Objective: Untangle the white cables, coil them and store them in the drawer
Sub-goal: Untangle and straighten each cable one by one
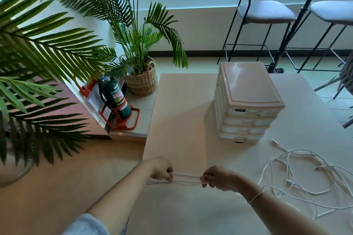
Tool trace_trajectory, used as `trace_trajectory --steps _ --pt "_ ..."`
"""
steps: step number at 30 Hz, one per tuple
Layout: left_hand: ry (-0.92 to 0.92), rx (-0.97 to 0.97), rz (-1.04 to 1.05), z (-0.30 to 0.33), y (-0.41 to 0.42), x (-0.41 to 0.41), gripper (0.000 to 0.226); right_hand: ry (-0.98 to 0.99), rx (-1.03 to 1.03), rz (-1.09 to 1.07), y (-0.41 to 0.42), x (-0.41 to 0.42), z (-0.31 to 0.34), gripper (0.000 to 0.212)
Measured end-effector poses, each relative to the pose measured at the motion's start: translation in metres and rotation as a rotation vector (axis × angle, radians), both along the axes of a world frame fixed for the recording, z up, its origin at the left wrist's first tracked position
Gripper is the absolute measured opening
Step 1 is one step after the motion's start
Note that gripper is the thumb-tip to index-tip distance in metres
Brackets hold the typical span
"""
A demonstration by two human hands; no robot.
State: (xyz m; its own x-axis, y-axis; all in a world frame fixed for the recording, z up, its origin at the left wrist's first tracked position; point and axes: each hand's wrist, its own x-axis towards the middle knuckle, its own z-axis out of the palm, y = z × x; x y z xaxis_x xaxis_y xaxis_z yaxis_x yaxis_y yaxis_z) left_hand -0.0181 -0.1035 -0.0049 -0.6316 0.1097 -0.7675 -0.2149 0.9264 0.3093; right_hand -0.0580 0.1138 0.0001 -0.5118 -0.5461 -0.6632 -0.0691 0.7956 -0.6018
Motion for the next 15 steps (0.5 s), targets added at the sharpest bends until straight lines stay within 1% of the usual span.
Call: trace_trajectory --steps 2,5,8,12,15 --pt "-0.022 0.0 -0.016 0.0 -0.004 0.004 0.033 0.004 -0.001 -0.007 0.001 0.0 -0.001 0.033" --pt "-0.013 0.092 0.043 0.003 -0.005 0.006 0.031 0.014 -0.002 -0.001 -0.001 -0.001 0.0 0.034" --pt "-0.02 0.106 0.083 0.006 -0.007 0.006 0.027 0.02 -0.001 0.012 -0.004 -0.001 0.0 0.033" --pt "-0.125 -0.011 0.018 0.01 -0.02 0.009 0.015 0.017 0.005 0.019 -0.006 0.0 -0.001 0.033" --pt "-0.193 -0.078 0.02 0.009 -0.04 0.011 0.023 0.019 0.008 0.033 -0.006 -0.001 0.0 0.033"
